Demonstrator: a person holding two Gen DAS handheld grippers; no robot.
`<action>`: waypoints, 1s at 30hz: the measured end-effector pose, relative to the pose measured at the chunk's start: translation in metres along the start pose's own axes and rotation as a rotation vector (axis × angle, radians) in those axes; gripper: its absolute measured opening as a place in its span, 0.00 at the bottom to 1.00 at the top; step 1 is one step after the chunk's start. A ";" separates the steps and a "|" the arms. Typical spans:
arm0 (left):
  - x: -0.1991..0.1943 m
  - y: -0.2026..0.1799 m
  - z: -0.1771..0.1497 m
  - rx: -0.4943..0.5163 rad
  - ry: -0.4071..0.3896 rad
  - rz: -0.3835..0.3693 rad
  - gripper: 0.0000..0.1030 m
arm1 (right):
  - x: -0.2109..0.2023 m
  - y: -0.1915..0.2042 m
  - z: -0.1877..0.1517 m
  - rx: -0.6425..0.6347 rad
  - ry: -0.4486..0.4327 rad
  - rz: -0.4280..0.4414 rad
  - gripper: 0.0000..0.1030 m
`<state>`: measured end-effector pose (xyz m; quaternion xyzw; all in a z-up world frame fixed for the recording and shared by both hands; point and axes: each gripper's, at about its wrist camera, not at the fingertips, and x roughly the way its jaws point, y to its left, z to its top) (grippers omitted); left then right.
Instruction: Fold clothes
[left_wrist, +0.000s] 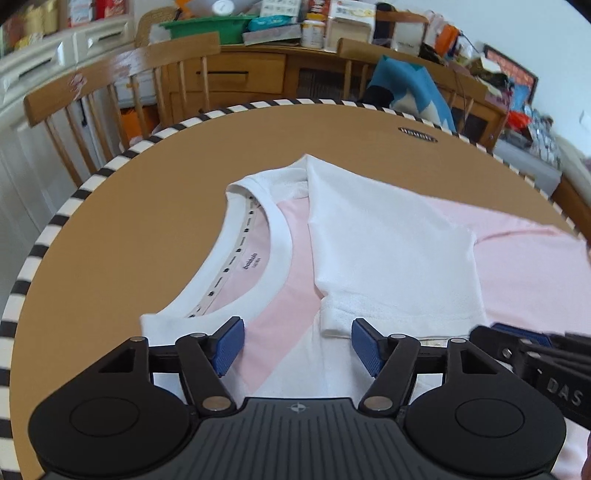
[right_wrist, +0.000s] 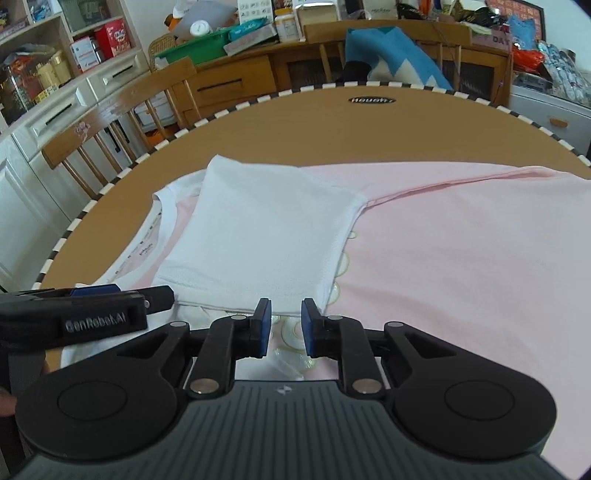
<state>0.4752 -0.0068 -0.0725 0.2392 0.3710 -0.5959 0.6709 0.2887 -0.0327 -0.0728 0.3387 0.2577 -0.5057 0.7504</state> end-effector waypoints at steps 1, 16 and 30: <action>-0.008 0.006 -0.001 -0.013 0.007 -0.011 0.69 | -0.011 -0.002 -0.003 0.010 -0.012 0.005 0.28; -0.068 0.063 -0.079 -0.034 0.191 -0.040 0.78 | -0.161 -0.069 -0.129 0.291 -0.017 -0.187 0.39; -0.076 0.051 -0.096 -0.040 0.219 -0.002 0.83 | -0.210 -0.124 -0.191 0.512 -0.012 -0.306 0.45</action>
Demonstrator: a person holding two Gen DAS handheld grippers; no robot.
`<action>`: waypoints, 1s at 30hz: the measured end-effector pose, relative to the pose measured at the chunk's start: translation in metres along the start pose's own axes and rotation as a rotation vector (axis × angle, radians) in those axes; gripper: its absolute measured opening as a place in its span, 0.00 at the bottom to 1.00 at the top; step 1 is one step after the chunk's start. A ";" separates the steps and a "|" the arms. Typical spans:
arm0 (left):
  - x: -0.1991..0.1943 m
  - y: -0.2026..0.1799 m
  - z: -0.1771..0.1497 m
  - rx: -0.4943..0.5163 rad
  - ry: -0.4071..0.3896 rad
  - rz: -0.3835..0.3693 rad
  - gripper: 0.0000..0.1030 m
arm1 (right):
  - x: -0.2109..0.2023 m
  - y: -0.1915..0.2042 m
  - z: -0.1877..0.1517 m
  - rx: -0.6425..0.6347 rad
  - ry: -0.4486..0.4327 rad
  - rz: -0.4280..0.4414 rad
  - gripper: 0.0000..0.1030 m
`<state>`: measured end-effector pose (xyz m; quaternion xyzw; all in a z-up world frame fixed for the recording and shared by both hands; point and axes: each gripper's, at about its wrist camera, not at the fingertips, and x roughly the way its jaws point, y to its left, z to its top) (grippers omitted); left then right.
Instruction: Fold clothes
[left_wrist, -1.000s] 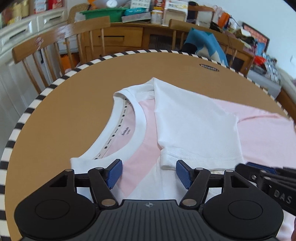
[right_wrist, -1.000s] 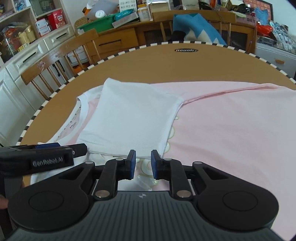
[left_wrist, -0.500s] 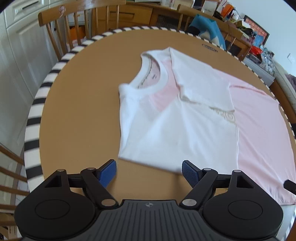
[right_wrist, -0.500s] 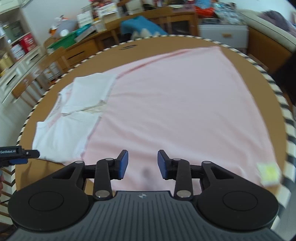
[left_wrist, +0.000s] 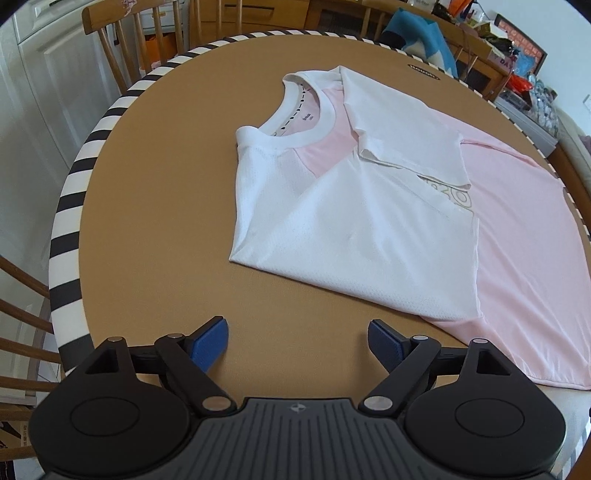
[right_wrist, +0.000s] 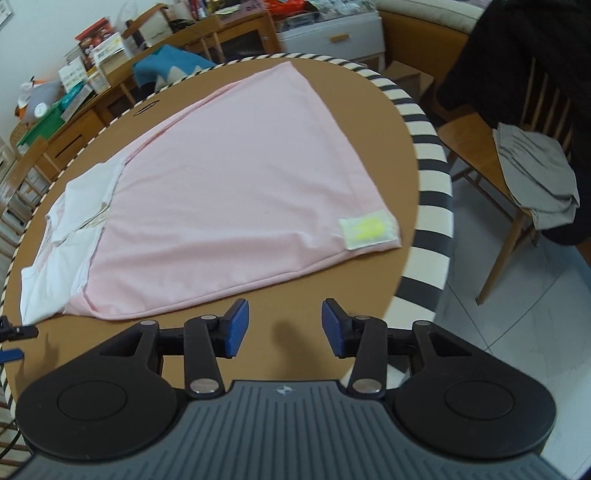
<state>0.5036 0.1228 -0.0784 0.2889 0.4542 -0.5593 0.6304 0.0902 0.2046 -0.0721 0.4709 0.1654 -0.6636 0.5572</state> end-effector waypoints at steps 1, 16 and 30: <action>-0.001 0.001 0.000 -0.018 0.006 0.002 0.83 | 0.001 -0.006 0.004 0.026 0.001 0.006 0.46; 0.002 0.009 0.012 -0.336 0.029 -0.009 0.96 | 0.032 -0.090 0.039 0.456 0.061 0.155 0.51; 0.005 0.046 0.021 -0.755 0.003 -0.071 0.95 | 0.046 -0.091 0.045 0.636 0.056 0.133 0.64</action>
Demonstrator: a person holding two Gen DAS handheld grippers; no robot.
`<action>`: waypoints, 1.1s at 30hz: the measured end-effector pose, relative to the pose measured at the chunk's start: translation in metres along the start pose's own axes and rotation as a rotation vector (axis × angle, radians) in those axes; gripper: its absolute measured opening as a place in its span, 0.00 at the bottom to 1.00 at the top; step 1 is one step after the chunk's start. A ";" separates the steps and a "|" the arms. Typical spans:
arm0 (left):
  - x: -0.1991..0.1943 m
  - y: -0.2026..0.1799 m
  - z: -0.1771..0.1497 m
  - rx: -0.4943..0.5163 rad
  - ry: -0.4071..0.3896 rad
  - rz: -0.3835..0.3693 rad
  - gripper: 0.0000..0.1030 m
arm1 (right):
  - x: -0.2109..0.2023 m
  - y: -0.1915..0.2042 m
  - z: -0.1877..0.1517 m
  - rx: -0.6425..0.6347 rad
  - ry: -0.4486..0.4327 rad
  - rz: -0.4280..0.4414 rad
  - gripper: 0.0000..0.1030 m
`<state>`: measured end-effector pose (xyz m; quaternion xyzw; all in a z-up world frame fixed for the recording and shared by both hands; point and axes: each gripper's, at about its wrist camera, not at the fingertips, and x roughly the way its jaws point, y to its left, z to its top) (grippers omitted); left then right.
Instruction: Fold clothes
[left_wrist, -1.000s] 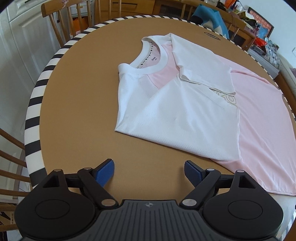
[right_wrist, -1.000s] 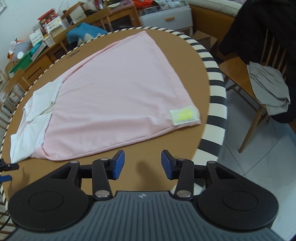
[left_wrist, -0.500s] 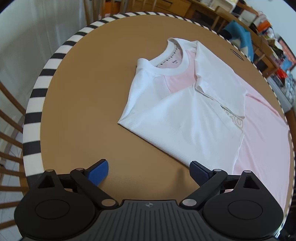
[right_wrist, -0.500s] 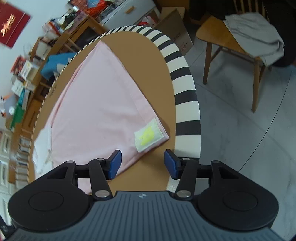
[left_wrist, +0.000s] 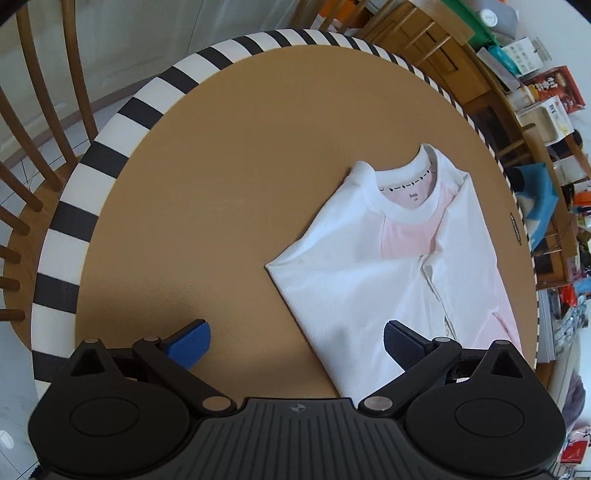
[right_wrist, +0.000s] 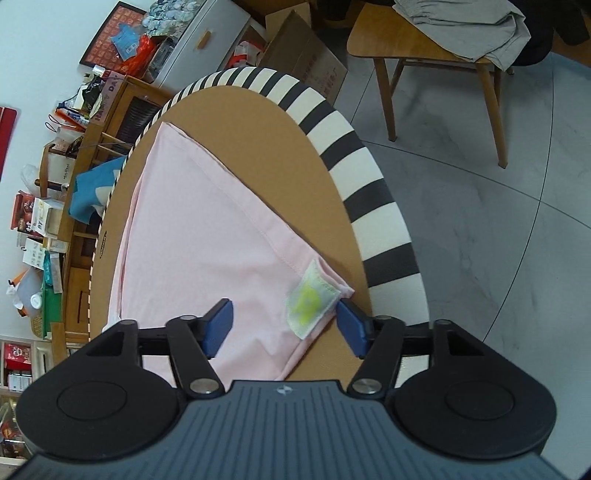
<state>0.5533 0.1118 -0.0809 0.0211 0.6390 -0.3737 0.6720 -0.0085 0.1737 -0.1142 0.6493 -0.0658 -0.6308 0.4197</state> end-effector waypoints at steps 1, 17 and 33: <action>0.001 -0.001 0.001 -0.005 -0.016 -0.007 0.92 | 0.001 0.003 -0.001 -0.013 0.000 -0.012 0.63; 0.023 0.016 0.007 -0.134 0.026 -0.319 0.81 | 0.001 0.002 0.000 0.038 -0.023 0.007 0.64; 0.034 0.010 0.009 -0.071 0.015 -0.329 0.75 | 0.004 -0.009 0.004 0.121 -0.045 0.047 0.51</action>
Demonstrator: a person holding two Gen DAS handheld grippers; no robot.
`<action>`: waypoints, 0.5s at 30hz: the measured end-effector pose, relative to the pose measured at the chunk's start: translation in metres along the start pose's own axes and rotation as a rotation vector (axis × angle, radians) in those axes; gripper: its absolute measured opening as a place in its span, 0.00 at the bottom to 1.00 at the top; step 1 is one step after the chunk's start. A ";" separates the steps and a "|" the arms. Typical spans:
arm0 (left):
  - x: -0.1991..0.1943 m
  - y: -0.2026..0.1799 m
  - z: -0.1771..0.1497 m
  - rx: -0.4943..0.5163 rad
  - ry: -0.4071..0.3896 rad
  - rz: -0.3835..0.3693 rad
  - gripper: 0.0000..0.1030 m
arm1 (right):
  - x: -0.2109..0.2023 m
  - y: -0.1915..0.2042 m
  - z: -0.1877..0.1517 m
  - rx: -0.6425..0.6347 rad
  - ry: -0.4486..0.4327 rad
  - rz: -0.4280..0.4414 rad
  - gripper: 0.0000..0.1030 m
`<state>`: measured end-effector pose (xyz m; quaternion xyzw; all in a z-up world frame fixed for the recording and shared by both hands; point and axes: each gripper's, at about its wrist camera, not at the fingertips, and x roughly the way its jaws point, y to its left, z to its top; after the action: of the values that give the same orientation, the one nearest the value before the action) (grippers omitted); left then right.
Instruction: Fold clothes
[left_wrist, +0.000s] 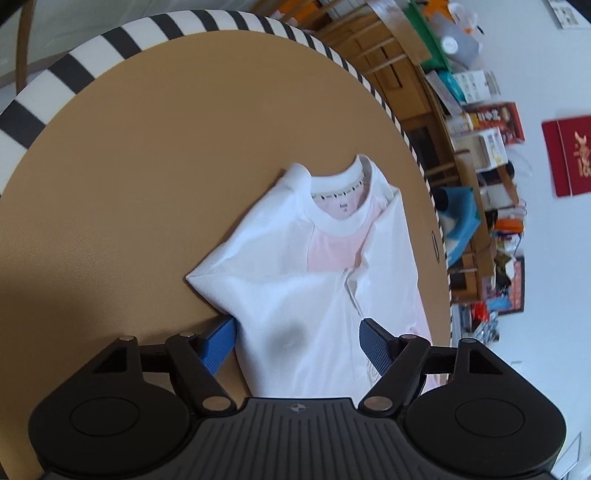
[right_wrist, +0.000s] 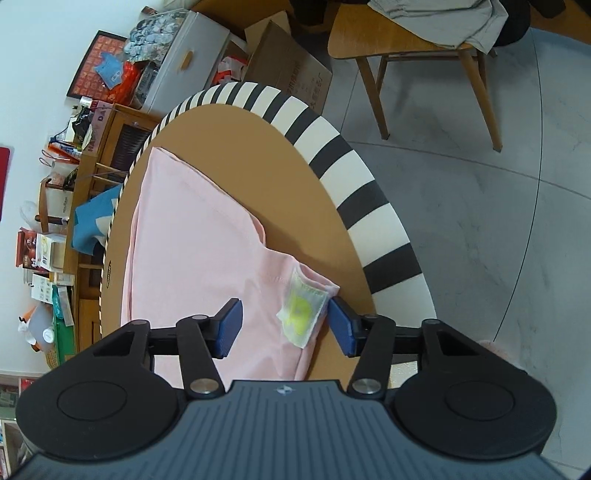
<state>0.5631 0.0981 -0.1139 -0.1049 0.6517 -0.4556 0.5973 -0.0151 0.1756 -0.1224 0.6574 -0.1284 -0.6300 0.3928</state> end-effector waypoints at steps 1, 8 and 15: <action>0.001 -0.002 0.000 0.010 0.005 0.005 0.75 | 0.000 0.001 0.000 -0.006 -0.002 -0.002 0.51; 0.011 0.006 0.003 -0.051 0.049 0.084 0.03 | 0.007 0.004 -0.004 -0.055 0.003 -0.078 0.06; 0.009 0.011 0.005 -0.026 0.019 0.088 0.03 | 0.007 0.001 -0.002 -0.026 0.002 -0.055 0.05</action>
<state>0.5695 0.0958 -0.1275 -0.0794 0.6672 -0.4213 0.6092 -0.0117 0.1712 -0.1270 0.6562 -0.1017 -0.6414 0.3843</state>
